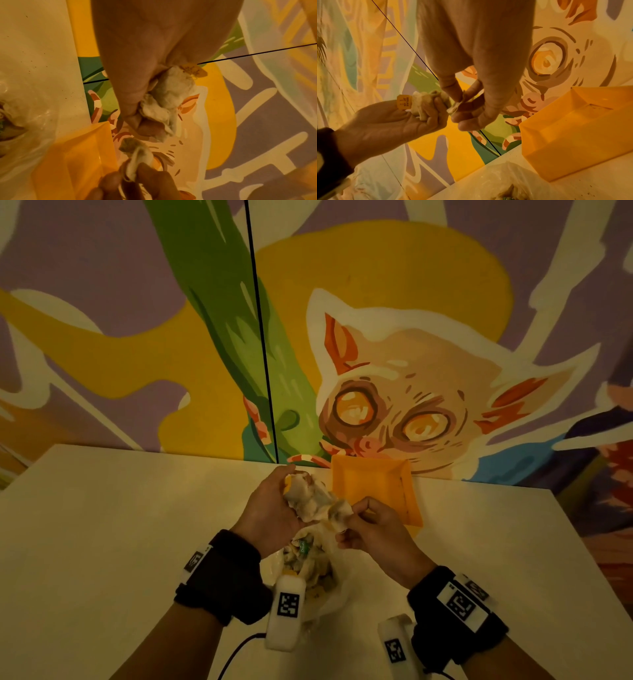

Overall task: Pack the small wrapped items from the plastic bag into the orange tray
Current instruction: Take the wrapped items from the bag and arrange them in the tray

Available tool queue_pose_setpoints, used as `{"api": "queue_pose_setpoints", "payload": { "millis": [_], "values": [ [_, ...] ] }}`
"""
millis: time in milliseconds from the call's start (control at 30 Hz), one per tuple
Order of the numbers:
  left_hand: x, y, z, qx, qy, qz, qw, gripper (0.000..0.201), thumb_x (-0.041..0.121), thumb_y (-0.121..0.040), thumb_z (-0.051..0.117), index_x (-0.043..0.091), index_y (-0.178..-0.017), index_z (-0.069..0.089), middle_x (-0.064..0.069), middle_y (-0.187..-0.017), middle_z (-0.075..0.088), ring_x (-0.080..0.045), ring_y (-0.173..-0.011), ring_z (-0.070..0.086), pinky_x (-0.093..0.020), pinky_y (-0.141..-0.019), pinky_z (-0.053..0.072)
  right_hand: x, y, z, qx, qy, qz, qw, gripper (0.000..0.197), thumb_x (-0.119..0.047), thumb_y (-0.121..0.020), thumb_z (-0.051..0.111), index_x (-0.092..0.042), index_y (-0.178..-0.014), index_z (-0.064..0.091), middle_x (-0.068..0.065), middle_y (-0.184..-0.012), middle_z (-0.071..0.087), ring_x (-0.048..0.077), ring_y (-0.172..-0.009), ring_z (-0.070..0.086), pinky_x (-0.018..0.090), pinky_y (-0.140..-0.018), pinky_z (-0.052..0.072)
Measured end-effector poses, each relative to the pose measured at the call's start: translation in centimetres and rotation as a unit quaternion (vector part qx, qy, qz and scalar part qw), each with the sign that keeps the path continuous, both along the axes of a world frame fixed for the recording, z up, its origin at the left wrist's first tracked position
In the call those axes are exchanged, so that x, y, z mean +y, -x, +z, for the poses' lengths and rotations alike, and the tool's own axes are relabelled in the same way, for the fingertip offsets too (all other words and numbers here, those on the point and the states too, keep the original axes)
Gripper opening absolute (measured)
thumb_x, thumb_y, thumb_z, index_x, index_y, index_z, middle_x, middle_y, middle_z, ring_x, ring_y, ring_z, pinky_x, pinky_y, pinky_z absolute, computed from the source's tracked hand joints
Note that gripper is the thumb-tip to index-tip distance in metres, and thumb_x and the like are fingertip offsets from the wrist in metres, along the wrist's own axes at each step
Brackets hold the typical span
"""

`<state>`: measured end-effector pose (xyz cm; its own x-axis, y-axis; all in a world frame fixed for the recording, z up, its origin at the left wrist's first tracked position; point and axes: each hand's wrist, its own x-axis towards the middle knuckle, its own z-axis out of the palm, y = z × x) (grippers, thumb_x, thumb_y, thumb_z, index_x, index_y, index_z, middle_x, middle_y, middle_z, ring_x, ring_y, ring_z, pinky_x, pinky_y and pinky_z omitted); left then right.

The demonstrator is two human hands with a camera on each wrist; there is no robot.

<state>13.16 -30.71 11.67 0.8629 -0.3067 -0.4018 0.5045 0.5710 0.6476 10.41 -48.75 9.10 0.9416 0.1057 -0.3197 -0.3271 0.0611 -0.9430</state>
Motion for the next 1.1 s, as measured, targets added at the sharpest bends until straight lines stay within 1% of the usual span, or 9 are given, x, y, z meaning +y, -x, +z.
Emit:
{"api": "queue_pose_setpoints", "payload": {
  "millis": [67, 233, 333, 500, 600, 700, 867, 967, 1100],
  "values": [
    [-0.1, -0.4, -0.6, 0.003, -0.048, -0.007, 0.999, 0.027, 0.03, -0.094, 0.047, 0.012, -0.074, 0.049, -0.011, -0.076, 0.049, -0.022, -0.062, 0.051, -0.031, -0.056, 0.048, -0.4, -0.2, 0.3, -0.003, 0.0, -0.007, 1.0, 0.005, -0.002, -0.092, 0.059, -0.002, -0.09, 0.054, 0.017, -0.079, 0.064, 0.021, -0.062, 0.066, 0.032, -0.064, 0.057],
    [-0.8, -1.7, -1.8, -0.008, -0.192, -0.069, 0.979, 0.035, 0.043, -0.092, 0.06, 0.009, -0.091, 0.055, -0.02, -0.084, 0.055, -0.02, -0.059, 0.049, -0.026, -0.047, 0.037, -1.7, -1.3, 0.9, -0.018, 0.017, -0.007, 1.0, 0.015, -0.004, -0.091, 0.062, -0.002, -0.106, 0.062, 0.017, -0.089, 0.067, 0.024, -0.066, 0.068, 0.038, -0.069, 0.059],
    [-1.7, -2.3, -1.6, -0.066, -0.258, -0.135, 0.955, 0.025, 0.033, -0.089, 0.068, 0.01, -0.089, 0.058, -0.012, -0.073, 0.058, -0.018, -0.054, 0.048, -0.022, -0.043, 0.031, -2.5, -2.1, 1.2, -0.03, 0.019, -0.01, 0.999, 0.012, -0.004, -0.092, 0.061, -0.003, -0.104, 0.065, 0.015, -0.093, 0.065, 0.025, -0.068, 0.068, 0.038, -0.069, 0.058],
    [-2.8, -3.2, -1.7, -0.107, -0.272, -0.244, 0.925, 0.025, 0.032, -0.085, 0.072, 0.015, -0.104, 0.067, -0.01, -0.078, 0.054, -0.016, -0.051, 0.045, -0.02, -0.04, 0.031, -3.4, -3.7, 1.4, -0.051, 0.028, -0.028, 0.998, 0.006, -0.004, -0.09, 0.064, -0.009, -0.092, 0.066, 0.011, -0.094, 0.066, 0.025, -0.07, 0.069, 0.036, -0.068, 0.058],
    [-3.4, -4.0, -1.9, -0.137, -0.302, -0.22, 0.917, 0.015, 0.031, -0.089, 0.069, 0.016, -0.088, 0.067, -0.016, -0.075, 0.055, -0.016, -0.05, 0.038, -0.019, -0.041, 0.025, -4.0, -4.6, 1.1, -0.047, 0.042, -0.037, 0.997, 0.012, -0.003, -0.088, 0.066, -0.007, -0.099, 0.065, 0.016, -0.101, 0.066, 0.023, -0.07, 0.07, 0.034, -0.068, 0.058],
    [-3.6, -5.0, -2.2, -0.141, -0.318, -0.183, 0.92, 0.025, 0.031, -0.088, 0.07, 0.007, -0.094, 0.065, -0.019, -0.073, 0.059, -0.017, -0.05, 0.034, -0.019, -0.043, 0.022, -4.4, -5.4, 0.7, -0.045, 0.054, -0.03, 0.997, 0.015, -0.003, -0.086, 0.069, -0.008, -0.1, 0.066, 0.018, -0.101, 0.068, 0.023, -0.072, 0.07, 0.034, -0.071, 0.059],
    [-3.7, -6.5, -2.7, -0.127, -0.369, -0.192, 0.9, 0.022, 0.026, -0.088, 0.07, 0.007, -0.098, 0.066, -0.018, -0.072, 0.065, -0.016, -0.047, 0.036, -0.019, -0.041, 0.026, -4.9, -7.3, 0.3, -0.066, 0.118, -0.027, 0.99, 0.015, -0.001, -0.084, 0.07, -0.006, -0.098, 0.069, 0.009, -0.085, 0.07, 0.014, -0.065, 0.062, 0.022, -0.06, 0.052],
    [-3.9, -7.3, -3.4, -0.083, -0.363, -0.136, 0.918, 0.022, 0.024, -0.091, 0.066, 0.002, -0.091, 0.064, -0.014, -0.069, 0.066, -0.026, -0.062, 0.048, -0.022, -0.042, 0.033, -5.2, -9.3, 0.1, -0.074, 0.157, -0.031, 0.984, 0.01, -0.006, -0.087, 0.068, -0.007, -0.097, 0.071, 0.005, -0.085, 0.069, 0.008, -0.064, 0.06, 0.017, -0.056, 0.049],
    [-3.7, -8.5, -4.4, -0.031, -0.305, -0.068, 0.949, 0.028, 0.027, -0.095, 0.059, 0.005, -0.078, 0.06, -0.016, -0.071, 0.066, -0.026, -0.071, 0.056, -0.027, -0.049, 0.038, -5.5, -13.1, -1.4, -0.096, 0.25, 0.006, 0.964, 0.005, -0.014, -0.09, 0.067, -0.016, -0.093, 0.07, 0.003, -0.094, 0.069, 0.013, -0.073, 0.064, 0.022, -0.055, 0.052]
  ]
}}
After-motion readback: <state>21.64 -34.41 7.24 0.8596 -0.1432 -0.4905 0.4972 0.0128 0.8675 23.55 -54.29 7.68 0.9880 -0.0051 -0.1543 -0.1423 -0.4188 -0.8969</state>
